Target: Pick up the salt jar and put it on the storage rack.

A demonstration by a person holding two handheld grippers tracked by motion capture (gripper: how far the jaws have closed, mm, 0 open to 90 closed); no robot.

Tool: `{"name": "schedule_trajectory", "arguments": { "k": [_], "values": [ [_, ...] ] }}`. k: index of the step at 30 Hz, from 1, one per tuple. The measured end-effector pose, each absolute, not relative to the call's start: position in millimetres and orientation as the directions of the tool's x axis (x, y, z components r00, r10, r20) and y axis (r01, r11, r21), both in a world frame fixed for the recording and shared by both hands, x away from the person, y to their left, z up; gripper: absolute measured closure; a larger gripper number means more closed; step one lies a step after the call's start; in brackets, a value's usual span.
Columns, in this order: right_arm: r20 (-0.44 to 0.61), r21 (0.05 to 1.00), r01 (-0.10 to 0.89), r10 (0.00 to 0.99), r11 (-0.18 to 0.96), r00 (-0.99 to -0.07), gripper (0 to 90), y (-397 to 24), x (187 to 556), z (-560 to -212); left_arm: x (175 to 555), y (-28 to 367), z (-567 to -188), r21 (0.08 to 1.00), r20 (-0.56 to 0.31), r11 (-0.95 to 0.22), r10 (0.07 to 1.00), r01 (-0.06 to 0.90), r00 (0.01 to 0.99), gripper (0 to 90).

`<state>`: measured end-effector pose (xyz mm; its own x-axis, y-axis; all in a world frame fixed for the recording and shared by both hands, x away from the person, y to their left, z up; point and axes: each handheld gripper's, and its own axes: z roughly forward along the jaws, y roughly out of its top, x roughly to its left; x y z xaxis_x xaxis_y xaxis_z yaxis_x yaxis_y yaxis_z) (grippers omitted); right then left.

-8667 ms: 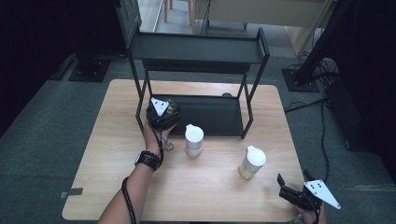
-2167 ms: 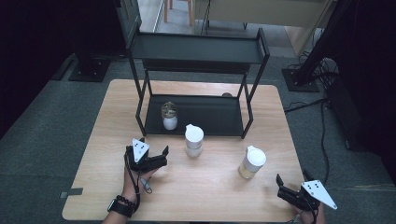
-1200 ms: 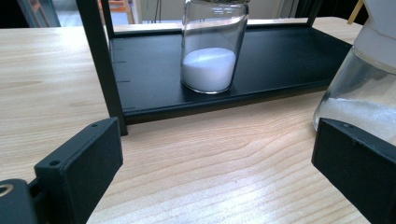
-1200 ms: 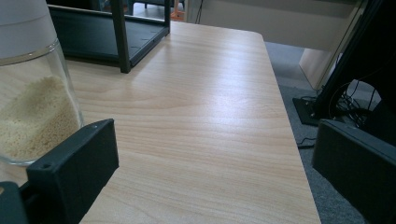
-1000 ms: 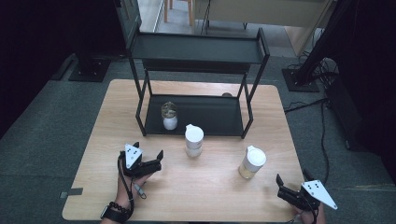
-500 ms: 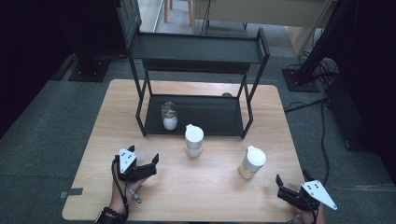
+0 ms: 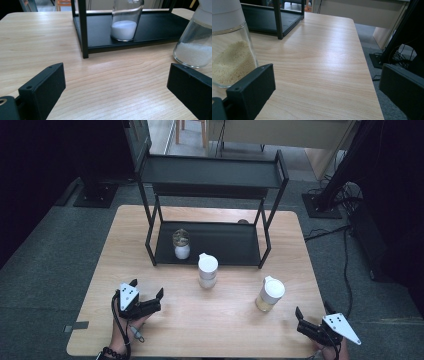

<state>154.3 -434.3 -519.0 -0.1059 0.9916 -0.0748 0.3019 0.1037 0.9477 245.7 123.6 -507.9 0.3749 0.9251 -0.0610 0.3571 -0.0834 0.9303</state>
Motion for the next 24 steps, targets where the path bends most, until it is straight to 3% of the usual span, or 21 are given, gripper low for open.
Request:
{"name": "schedule_trajectory", "arguments": {
  "k": [24],
  "values": [
    [-0.079,0.948,0.299,0.991,0.107,-0.105,0.1,-434,154,-519,226,160,-508,0.940,-0.079,-0.048,0.933,0.338,0.352,1.8]
  ]
}}
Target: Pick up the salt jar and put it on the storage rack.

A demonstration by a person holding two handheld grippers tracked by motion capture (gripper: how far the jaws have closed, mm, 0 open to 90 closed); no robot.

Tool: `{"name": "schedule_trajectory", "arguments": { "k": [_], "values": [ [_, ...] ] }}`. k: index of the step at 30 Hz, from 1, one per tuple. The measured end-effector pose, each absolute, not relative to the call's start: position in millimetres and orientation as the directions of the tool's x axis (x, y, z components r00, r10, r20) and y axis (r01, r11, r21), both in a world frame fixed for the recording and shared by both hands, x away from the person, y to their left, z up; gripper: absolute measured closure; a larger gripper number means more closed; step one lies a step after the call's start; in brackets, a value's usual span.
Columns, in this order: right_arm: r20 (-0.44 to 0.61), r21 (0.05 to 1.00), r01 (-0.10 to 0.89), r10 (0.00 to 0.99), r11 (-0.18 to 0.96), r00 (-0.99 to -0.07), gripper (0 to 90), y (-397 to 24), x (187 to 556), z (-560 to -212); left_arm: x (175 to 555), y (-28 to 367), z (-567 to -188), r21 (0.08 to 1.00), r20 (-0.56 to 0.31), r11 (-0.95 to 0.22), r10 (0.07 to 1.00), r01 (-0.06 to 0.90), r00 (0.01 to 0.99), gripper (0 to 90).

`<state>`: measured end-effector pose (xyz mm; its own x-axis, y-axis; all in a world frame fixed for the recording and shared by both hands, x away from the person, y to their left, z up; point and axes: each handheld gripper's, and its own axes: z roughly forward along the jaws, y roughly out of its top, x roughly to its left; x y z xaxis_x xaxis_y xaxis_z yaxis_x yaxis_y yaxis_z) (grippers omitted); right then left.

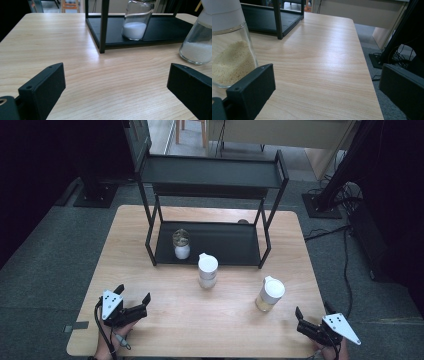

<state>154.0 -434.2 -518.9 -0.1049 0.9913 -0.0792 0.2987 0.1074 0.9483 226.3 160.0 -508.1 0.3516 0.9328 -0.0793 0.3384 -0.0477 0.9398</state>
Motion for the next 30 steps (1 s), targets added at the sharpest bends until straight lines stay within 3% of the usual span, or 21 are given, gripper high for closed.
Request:
{"name": "schedule_trajectory", "arguments": {
  "k": [23,30],
  "values": [
    [-0.079,0.951,0.288,0.990,0.109,-0.114,0.1,-435,152,-518,209,188,-508,0.945,-0.056,-0.060,0.939,0.323,0.339,1.3],
    [-0.087,0.952,0.283,0.990,0.116,-0.114,0.1,-434,151,-518,206,202,-508,0.944,-0.090,-0.018,0.947,0.330,0.309,1.2]
  ]
}}
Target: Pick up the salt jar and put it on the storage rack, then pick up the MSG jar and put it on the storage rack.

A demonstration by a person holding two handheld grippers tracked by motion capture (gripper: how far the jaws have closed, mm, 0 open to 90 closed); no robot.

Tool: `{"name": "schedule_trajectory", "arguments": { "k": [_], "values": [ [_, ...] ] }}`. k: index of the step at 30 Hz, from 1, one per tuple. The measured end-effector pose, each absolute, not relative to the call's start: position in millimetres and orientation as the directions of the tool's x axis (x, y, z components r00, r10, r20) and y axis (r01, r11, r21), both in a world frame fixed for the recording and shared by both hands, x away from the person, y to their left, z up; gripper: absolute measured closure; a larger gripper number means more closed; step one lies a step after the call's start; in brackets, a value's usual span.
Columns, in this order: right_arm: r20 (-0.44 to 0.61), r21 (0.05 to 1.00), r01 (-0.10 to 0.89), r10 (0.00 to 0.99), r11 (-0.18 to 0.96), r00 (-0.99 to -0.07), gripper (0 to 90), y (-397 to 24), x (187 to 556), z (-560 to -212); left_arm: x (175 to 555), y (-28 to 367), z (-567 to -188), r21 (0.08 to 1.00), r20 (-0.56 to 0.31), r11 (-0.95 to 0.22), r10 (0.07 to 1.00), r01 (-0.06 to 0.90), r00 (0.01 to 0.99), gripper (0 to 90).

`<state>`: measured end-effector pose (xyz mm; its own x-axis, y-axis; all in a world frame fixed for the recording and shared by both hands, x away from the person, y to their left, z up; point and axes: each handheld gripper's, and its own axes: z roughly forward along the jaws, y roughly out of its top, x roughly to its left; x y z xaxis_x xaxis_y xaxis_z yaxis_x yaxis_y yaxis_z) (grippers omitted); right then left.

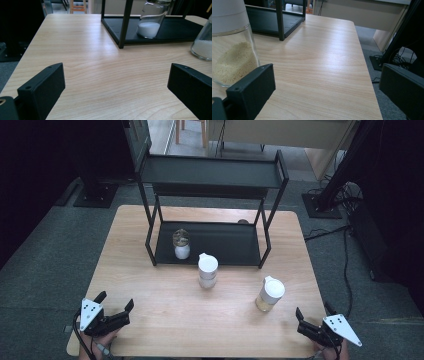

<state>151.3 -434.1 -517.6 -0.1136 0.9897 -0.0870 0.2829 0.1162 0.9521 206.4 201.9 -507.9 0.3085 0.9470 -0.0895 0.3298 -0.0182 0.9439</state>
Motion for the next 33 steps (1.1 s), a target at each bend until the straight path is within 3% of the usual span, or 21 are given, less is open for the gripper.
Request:
{"name": "schedule_trajectory", "arguments": {
  "k": [15,33],
  "values": [
    [-0.058,0.955,0.279,0.984,0.104,-0.169,0.3,-429,140,-513,208,204,-510,0.936,-0.127,0.013,0.945,0.352,0.303,1.3],
    [-0.023,0.964,0.255,0.981,0.072,-0.193,0.7,-409,141,-489,209,199,-510,0.935,-0.093,-0.027,0.944,0.354,0.316,1.5]
  ]
}}
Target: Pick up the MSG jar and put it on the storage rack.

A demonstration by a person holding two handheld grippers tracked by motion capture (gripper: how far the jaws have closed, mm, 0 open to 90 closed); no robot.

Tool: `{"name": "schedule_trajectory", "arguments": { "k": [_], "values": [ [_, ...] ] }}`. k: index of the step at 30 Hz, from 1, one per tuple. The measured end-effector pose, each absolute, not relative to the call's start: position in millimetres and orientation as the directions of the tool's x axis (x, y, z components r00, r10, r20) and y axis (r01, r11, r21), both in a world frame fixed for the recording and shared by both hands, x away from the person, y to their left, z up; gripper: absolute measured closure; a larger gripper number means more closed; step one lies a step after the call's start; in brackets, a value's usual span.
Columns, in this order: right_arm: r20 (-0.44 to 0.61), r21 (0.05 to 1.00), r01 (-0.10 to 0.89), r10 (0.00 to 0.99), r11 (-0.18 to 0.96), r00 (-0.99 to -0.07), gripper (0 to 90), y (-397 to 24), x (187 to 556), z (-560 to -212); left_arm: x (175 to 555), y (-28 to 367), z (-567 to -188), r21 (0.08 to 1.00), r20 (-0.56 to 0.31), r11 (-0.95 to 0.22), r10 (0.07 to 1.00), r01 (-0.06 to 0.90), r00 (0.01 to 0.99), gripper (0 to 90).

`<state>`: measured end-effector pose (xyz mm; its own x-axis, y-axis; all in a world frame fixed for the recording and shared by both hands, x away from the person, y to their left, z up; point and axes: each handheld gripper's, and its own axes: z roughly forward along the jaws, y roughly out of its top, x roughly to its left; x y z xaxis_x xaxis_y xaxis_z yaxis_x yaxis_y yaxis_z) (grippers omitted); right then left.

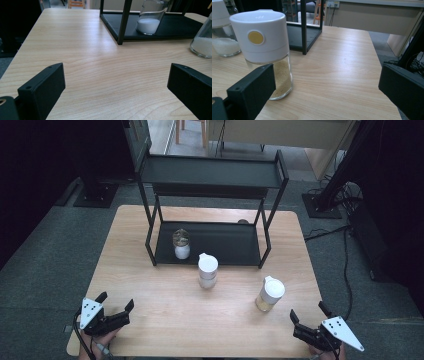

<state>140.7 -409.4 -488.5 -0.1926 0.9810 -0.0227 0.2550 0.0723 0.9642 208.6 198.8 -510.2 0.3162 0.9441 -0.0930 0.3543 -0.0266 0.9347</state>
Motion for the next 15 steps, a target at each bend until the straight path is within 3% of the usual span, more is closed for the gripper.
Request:
{"name": "schedule_trajectory", "arguments": {
  "k": [15],
  "values": [
    [-0.004,0.964,0.258,0.981,0.055,-0.193,0.8,-397,157,-461,209,198,-510,0.934,-0.093,-0.029,0.942,0.355,0.322,1.5]
  ]
}}
